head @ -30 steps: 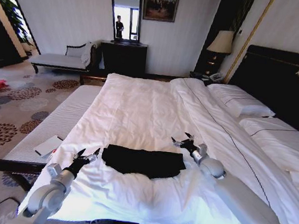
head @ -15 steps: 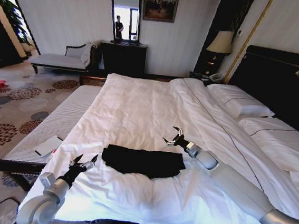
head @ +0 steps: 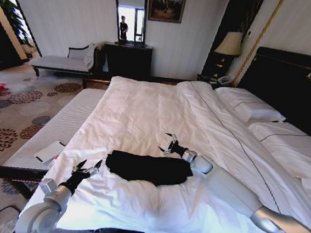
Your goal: Fold the clothes on the bed.
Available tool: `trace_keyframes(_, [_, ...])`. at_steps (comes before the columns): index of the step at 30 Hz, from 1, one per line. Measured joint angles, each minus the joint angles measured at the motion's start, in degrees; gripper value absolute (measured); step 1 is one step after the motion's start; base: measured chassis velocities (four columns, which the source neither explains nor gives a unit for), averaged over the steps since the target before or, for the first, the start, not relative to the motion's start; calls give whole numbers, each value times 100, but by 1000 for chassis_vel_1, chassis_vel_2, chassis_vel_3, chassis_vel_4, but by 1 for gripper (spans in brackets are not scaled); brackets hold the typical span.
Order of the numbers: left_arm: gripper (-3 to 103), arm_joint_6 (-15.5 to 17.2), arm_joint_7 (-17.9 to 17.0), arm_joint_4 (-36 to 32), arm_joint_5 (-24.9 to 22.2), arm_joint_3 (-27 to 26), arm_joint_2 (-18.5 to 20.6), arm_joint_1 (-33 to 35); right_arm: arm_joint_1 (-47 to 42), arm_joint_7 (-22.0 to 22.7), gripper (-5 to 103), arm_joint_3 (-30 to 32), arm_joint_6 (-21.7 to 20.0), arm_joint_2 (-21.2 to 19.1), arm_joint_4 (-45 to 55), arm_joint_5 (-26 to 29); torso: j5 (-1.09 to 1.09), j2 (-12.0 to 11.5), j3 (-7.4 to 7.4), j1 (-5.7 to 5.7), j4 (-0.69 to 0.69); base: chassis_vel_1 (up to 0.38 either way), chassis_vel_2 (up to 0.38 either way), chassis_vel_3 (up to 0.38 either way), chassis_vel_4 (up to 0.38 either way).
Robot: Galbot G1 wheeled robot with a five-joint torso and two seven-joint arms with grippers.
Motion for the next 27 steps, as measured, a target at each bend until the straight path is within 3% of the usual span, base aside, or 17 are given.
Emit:
trace_keyframes(15, [100,25,-1,-183,-107,-163,-21,158,-70,-66,100,-94,363,17,-89,-627,1,0,0,0,0,0,0,0,0])
trace_keyframes(27, [100,63,-54,-171,-226,-164,-11,-30,-411,-59,100,30,250,-436,630,-709,0,0,0,0,0,0,0,0,0])
